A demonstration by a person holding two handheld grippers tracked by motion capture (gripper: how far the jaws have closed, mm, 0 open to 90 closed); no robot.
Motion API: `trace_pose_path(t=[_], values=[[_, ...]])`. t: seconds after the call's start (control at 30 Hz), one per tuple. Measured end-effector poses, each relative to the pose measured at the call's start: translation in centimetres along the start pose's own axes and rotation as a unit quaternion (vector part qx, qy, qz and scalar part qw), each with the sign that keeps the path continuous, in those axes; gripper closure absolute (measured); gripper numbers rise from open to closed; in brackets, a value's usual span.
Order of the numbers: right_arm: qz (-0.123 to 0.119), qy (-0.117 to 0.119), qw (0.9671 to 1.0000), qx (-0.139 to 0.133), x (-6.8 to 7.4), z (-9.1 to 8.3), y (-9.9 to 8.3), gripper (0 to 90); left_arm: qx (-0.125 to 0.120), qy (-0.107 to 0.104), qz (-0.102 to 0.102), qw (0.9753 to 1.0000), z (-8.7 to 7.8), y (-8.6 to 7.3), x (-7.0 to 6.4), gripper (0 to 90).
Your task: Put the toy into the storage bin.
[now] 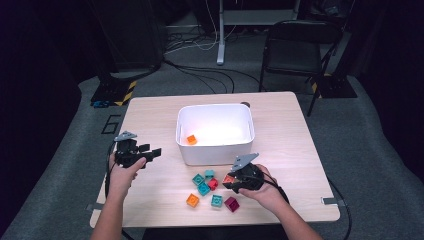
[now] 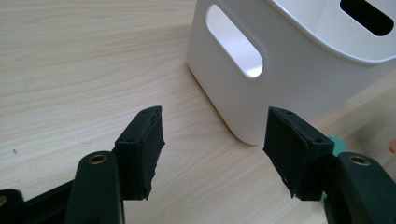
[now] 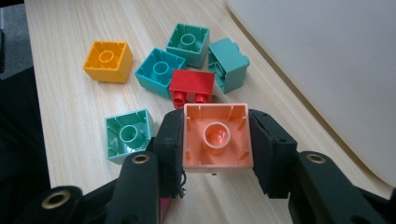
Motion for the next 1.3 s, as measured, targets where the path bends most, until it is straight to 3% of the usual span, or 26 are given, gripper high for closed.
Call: trace_pose_path(t=[0.53,1.3], values=[[0.01,0.008,0.9999,-0.003,-0.1,-2.3,2.4,58.2,0.002,-0.001,-0.002,1.0,0.0,-0.1,0.1,37.0],[0.004,0.005,0.9996,-0.026,-1.7,-6.5,8.1,58.2,-0.001,-0.001,-0.002,1.0,0.0,0.0,0.2,37.0]])
Point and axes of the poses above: each handheld gripper's, and its own axes: z roughly forward along the jaws, y roughly out of its top, x roughly to its left, the point moved 5 cm from there along z, roughly forward along the jaws, and after that the axes turned 4 degrees about -z, right-handed, at the moved point
